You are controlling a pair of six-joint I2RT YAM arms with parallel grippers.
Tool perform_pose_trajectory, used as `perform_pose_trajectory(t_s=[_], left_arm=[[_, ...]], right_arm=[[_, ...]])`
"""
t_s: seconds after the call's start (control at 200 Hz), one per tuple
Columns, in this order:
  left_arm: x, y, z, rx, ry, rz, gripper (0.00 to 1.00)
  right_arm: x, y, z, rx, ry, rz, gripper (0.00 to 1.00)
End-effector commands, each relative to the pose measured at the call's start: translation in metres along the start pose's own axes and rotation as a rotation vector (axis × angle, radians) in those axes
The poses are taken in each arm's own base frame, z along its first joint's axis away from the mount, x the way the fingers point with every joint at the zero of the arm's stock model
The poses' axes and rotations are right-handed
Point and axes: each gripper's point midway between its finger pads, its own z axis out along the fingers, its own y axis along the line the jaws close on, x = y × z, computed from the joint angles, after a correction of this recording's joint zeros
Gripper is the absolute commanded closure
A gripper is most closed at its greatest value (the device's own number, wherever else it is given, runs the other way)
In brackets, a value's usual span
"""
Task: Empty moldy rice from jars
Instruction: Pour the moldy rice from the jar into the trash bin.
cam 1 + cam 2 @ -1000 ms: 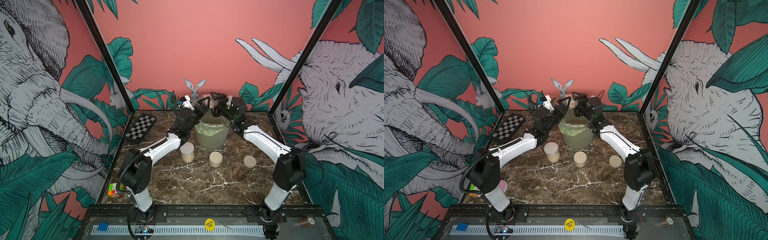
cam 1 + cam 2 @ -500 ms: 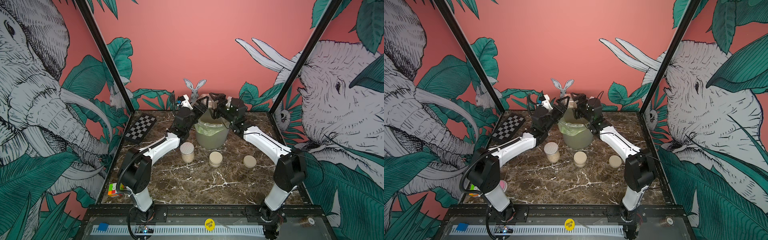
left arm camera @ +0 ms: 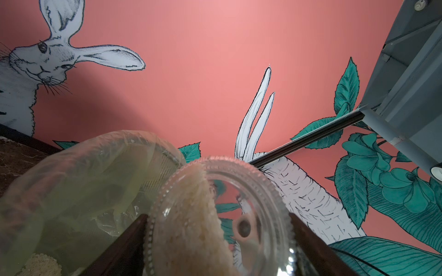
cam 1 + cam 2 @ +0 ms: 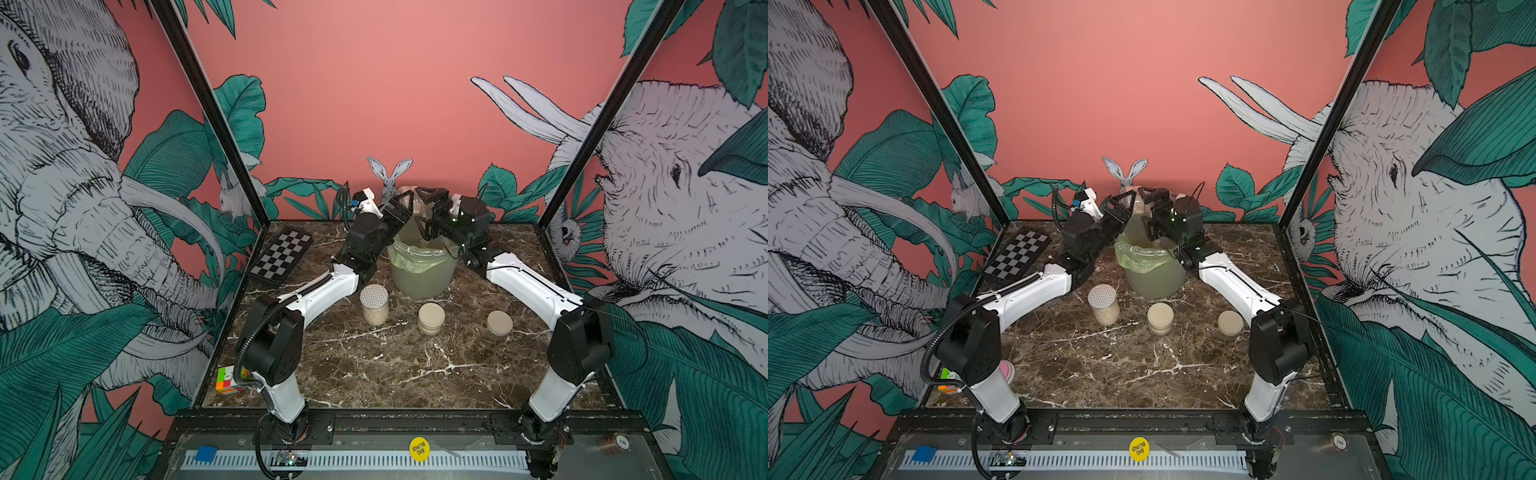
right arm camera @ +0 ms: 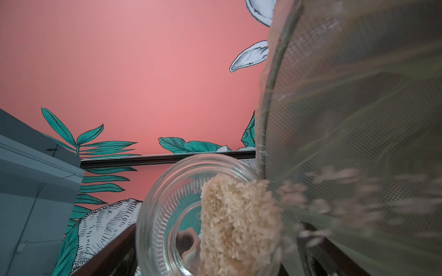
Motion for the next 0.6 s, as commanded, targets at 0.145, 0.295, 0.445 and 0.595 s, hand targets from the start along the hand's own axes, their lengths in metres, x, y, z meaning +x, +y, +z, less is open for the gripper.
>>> perform_pose_trajectory(t_s=[0.145, 0.295, 0.445, 0.595], left_arm=[[-0.013, -0.025, 0.006, 0.057, -0.016, 0.007, 1.00], [-0.011, -0.027, 0.008, 0.055, 0.001, 0.016, 1.00], [-0.010, -0.028, 0.009, 0.048, 0.013, 0.030, 1.00], [-0.008, -0.031, 0.012, 0.045, 0.037, 0.042, 1.00]], right_arm=[[-0.009, 0.009, -0.029, 0.082, -0.020, -0.077, 0.02], [-0.015, 0.004, -0.033, 0.115, -0.018, -0.110, 0.02], [-0.025, 0.007, -0.040, 0.140, -0.028, -0.164, 0.02], [-0.033, 0.012, -0.046, 0.175, -0.012, -0.241, 0.02]])
